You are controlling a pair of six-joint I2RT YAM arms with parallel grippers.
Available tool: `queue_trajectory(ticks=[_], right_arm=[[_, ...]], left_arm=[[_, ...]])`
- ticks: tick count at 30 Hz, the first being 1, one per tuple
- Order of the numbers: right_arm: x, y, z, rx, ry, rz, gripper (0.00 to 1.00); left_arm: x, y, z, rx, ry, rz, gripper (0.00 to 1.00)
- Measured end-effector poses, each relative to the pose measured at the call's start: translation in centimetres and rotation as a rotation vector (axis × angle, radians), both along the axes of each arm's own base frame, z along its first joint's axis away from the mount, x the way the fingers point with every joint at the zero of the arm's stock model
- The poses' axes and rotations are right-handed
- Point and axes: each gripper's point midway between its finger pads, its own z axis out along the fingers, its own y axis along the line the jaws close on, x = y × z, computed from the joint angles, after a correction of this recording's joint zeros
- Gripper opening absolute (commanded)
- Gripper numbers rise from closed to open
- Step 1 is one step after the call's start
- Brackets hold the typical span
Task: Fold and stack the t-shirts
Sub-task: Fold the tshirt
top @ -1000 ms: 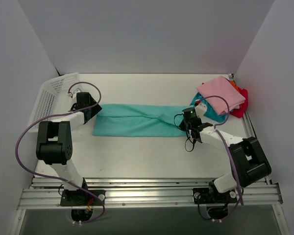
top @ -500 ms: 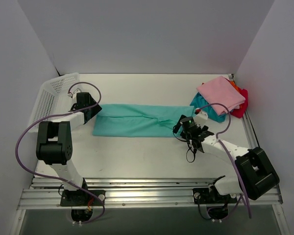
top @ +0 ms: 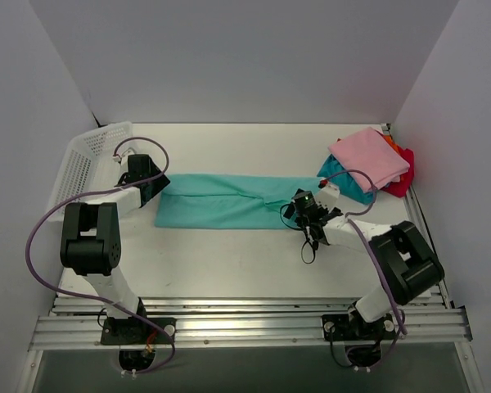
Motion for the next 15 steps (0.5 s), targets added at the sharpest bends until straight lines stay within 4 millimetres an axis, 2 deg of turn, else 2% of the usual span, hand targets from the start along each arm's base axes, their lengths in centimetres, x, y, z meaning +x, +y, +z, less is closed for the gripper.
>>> queue_trajectory(ticks=[1,2,3,4,5,7,8,9,15], right_arm=[[0.2,0.1,-0.6,-0.005,0.010,-0.002,0.94],[0.7,-0.1,-0.9,-0.023,0.003,-0.009,0.80],[1.4,0.0,-0.8,-0.023,-0.009,-0.014,0.71],[2.3,0.1,-0.9,-0.012,-0.024,-0.023,0.57],[3.0,0.0,-0.8,-0.011,-0.038,-0.032,0.34],[4.4,-0.1,-1.2,0.011,-0.057,-0.052,0.22],[5.2,-0.1,-1.3,0.020,-0.072,-0.060,0.07],[5.9,0.1,-1.3,0.030,-0.079,-0.059,0.00],[10.0,2.0,-1.0,0.088,-0.098,-0.046,0.00]], left_arm=[[0.0,0.0,0.0,0.000,0.000,0.000,0.66],[0.0,0.0,0.0,0.000,0.000,0.000,0.66],[0.0,0.0,0.0,0.000,0.000,0.000,0.66],[0.0,0.0,0.0,0.000,0.000,-0.001,0.66],[0.0,0.0,0.0,0.000,0.000,-0.001,0.66],[0.0,0.0,-0.1,-0.001,0.000,-0.001,0.66],[0.0,0.0,-0.1,-0.001,0.000,-0.001,0.66],[0.0,0.0,-0.1,-0.001,0.000,-0.002,0.66],[0.0,0.0,-0.1,-0.001,-0.001,-0.002,0.66]])
